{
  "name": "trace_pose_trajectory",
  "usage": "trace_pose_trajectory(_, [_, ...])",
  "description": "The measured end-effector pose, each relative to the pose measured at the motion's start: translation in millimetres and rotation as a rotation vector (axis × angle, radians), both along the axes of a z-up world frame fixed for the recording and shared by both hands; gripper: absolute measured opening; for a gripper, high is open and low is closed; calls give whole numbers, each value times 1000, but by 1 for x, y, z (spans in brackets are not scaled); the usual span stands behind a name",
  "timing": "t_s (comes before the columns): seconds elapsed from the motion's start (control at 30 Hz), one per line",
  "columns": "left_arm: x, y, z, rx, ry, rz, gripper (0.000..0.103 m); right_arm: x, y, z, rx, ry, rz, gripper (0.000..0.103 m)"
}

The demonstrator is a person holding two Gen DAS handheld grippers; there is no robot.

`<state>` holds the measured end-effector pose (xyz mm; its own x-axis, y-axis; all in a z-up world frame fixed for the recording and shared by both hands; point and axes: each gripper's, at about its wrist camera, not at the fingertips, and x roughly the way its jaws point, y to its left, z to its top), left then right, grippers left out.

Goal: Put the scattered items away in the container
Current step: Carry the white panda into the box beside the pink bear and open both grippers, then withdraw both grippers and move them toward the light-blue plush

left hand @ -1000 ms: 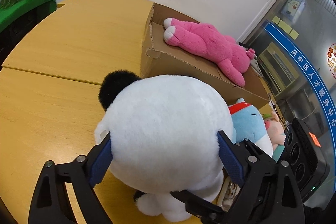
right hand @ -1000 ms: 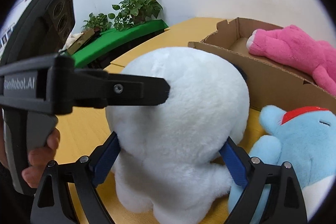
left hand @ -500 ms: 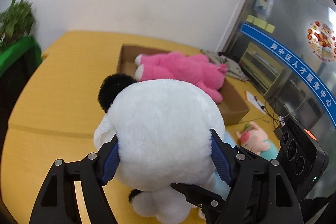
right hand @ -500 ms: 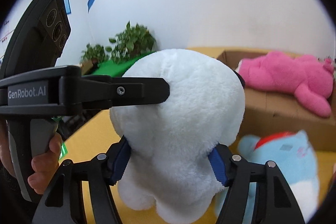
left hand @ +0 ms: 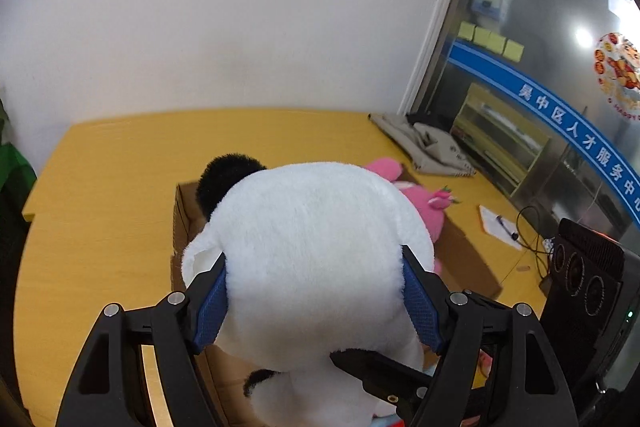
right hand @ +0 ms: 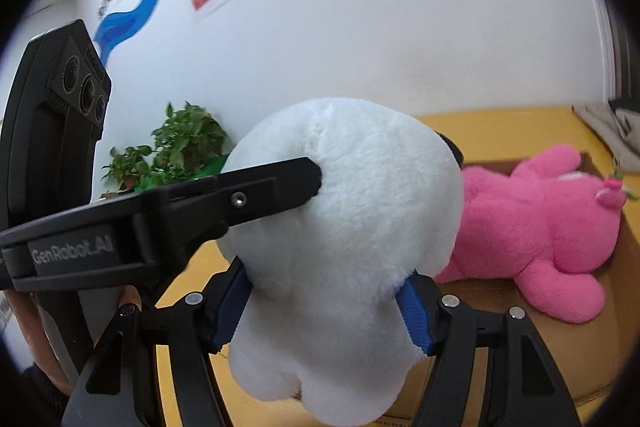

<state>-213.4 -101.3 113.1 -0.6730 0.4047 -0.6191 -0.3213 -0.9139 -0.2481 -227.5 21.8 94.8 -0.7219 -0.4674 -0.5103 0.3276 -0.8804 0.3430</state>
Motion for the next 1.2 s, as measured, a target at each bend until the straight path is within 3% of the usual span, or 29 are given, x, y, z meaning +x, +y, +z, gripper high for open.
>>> trace_pose_trajectory(0.3, [-31, -28, -72, -4, -143, 6, 80, -32, -26, -72, -2, -206, -24, 64])
trace_pose_trajectory(0.57, [-22, -31, -97, -37, -171, 13, 86, -35, -49, -107, 61, -324, -15, 66])
trace_pose_trajectory(0.7, [-20, -37, -97, -31, -187, 66, 100, -26, -52, -109, 113, -340, 15, 75])
trace_pose_trajectory(0.77, [-15, -40, -93, -19, -188, 98, 101, -10, -47, -104, 120, -348, 15, 76])
trace_pose_trajectory(0.87, [8, -42, -72, -11, -117, 160, 100, 19, -22, -74, 117, -269, -42, 80])
trace_pose_trajectory(1.03, [60, -38, -35, -23, 6, 235, 103, 63, 30, -34, 243, -89, -185, 83])
trace_pose_trajectory(1.2, [89, 2, -28, -78, 10, 231, 103, 82, 79, -30, 271, -83, -274, 83])
